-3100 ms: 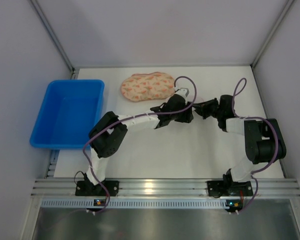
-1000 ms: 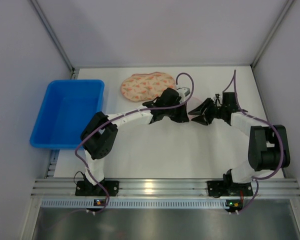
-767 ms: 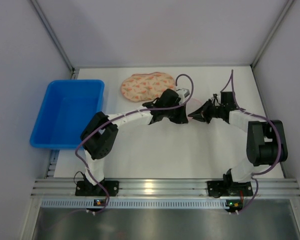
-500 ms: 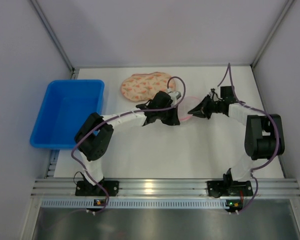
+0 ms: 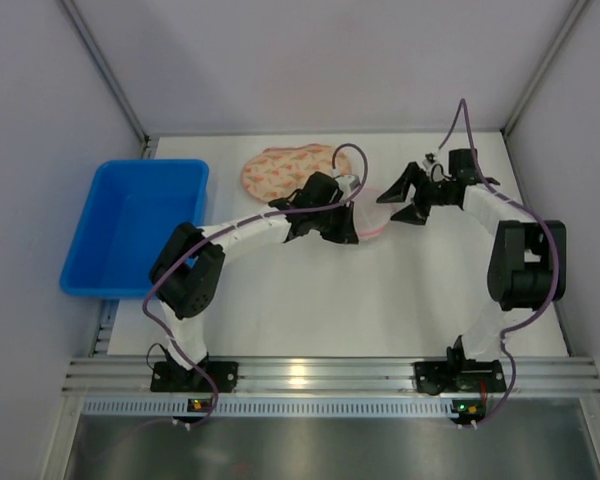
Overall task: Place the bra in the laundry bag and zip it closed
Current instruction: Zip the zipper on the laundry bag.
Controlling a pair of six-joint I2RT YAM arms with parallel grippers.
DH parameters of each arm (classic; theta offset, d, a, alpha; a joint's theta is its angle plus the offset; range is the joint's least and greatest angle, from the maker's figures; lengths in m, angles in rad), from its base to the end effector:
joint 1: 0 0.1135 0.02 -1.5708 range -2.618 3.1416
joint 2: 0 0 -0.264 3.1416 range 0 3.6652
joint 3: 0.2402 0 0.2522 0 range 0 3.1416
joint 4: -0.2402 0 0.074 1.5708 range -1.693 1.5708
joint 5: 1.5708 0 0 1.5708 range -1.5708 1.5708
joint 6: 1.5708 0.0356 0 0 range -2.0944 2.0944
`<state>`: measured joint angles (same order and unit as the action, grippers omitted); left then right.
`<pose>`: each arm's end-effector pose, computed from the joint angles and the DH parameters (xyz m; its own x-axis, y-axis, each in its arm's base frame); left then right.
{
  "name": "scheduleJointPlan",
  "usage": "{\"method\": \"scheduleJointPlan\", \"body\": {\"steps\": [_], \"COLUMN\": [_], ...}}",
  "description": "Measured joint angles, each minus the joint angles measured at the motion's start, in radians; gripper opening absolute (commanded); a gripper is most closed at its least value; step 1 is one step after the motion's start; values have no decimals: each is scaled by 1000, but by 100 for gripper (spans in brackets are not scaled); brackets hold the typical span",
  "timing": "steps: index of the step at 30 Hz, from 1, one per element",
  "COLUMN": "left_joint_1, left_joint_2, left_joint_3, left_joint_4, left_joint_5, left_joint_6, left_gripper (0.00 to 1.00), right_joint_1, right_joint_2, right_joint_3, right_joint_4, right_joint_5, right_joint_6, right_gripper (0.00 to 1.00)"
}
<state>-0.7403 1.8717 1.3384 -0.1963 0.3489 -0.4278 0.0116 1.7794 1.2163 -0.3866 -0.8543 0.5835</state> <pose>0.3017 -0.2921 0.2211 -0.7888 0.1926 -0.5837 0.5438 0.6614 -0.5166 0.3702 0.0311 0.2126 -0.9246 0.3511 -0.1478 0.0755 0.5490 0.8324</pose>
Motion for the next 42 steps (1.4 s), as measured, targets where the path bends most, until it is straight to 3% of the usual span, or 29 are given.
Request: {"method": "scheduleJointPlan", "body": {"steps": [4,9,16,19,20,21,32,34,35,36,38,42], "left_joint_1": [-5,-23,-56,-60,-60,-60,-10,7,15,19,21,13], "left_joint_2": [38,84,100,92,84,75,-50,-58,-59,-59,-59,-19], "left_joint_3": [69,128,129,103,84,64,-103,-115,-116,-116,-115,-50], "left_joint_4": [8,20,24,42,49,54,65,67,68,67,48,3], "left_joint_5": [11,26,42,42,40,37,-3,-6,-6,-5,3,27], "left_joint_6": [-19,-43,-53,-48,-44,-43,-14,-4,2,6,8,0], "left_gripper": [0,0,0,0,0,0,0,0,0,0,0,0], "right_joint_1": [5,35,56,56,56,56,37,33,33,32,26,11], "right_joint_2": [-119,-202,-138,-100,-92,-85,31,73,95,115,134,124], "right_joint_3": [-96,-224,-179,-133,-124,-117,45,109,136,161,181,176], "right_joint_4": [-11,5,-16,-23,-24,-29,-104,-130,-137,-139,-127,-148], "right_joint_5": [-10,-19,5,25,28,30,2,-20,-31,-35,-33,-34], "right_joint_6": [14,80,72,61,55,46,-18,-40,-46,-51,-63,-85], "right_gripper": [82,70,34,15,2,0,1,16,36,46,60,63]}}
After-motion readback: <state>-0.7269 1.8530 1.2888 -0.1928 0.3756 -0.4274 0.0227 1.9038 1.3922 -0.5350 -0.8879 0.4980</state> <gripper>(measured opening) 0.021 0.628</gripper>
